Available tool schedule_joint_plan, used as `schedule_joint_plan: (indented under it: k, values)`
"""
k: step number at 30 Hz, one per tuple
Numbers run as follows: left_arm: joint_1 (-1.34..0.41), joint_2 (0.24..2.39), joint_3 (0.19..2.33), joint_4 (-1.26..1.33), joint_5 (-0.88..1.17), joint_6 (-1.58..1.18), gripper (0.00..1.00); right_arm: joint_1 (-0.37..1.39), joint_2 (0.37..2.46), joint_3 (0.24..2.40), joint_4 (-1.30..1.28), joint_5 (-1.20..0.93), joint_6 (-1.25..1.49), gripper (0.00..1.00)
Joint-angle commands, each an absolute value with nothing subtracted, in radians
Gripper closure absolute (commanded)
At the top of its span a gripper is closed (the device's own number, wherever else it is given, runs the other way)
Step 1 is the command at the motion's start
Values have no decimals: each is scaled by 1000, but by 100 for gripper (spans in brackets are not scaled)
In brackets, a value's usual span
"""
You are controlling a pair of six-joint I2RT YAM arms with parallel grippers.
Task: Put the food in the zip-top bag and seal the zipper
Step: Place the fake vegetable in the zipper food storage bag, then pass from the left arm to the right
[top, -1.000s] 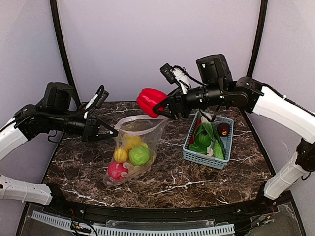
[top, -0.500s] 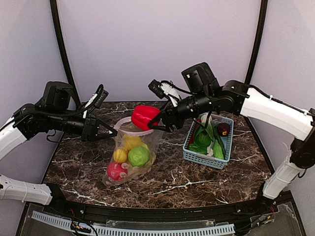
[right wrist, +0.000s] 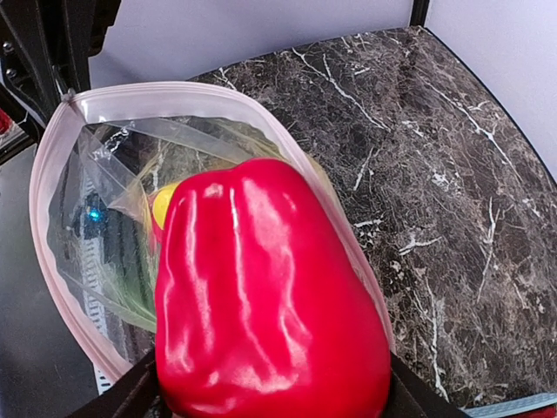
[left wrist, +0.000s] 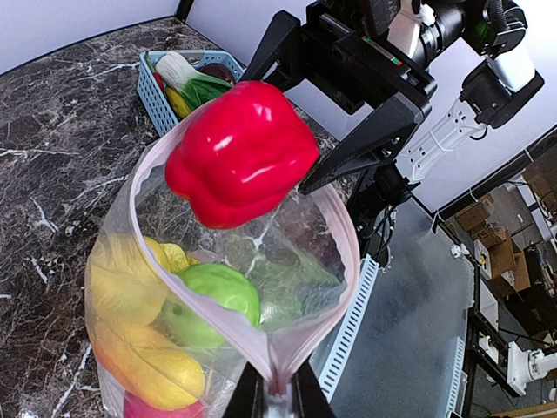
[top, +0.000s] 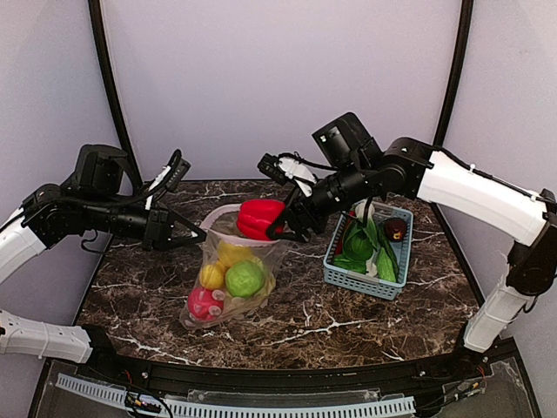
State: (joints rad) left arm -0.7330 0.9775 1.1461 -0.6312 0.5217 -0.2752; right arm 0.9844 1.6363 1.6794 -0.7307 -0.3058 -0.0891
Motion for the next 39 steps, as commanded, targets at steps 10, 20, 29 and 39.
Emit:
schedule_joint_plan:
  k: [10, 20, 29, 39]
  values:
    - [-733, 944, 1175, -649, 522, -277, 99, 994, 1523, 1674, -665, -254, -19, 15]
    - [-734, 937, 1178, -649, 525, -280, 99, 959, 1440, 1553, -640, -111, 136, 23]
    - [-734, 938, 1178, -652, 522, -278, 99, 841, 1421, 1421, -559, -348, 134, 33]
    - [-734, 940, 1180, -658, 523, -278, 99, 763, 1401, 1299, -433, -501, 36, 41]
